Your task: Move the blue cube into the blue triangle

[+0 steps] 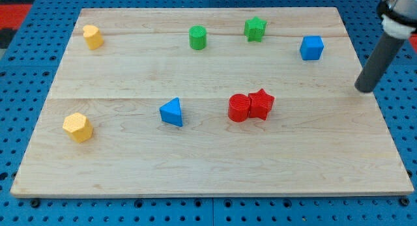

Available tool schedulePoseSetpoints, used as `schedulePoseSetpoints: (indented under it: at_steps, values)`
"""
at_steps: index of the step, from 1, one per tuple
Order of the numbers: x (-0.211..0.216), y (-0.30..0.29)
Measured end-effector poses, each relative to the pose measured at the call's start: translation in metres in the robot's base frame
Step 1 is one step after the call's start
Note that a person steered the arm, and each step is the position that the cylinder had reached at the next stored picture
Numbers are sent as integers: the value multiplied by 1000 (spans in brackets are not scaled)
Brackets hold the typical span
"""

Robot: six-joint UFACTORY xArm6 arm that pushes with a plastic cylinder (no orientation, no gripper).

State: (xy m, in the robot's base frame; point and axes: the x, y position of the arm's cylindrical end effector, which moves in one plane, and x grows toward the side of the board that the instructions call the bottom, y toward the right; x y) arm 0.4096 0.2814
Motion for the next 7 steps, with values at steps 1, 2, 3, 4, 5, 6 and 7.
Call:
schedulePoseSetpoints:
  at_steps: [1,2,3,4,5,6,7]
  values:
    - [-27,4]
    - [-57,-10]
    - [-88,-28]
    - [-84,-107]
    - [-78,-189]
    - [-104,-127]
    - [-112,-214]
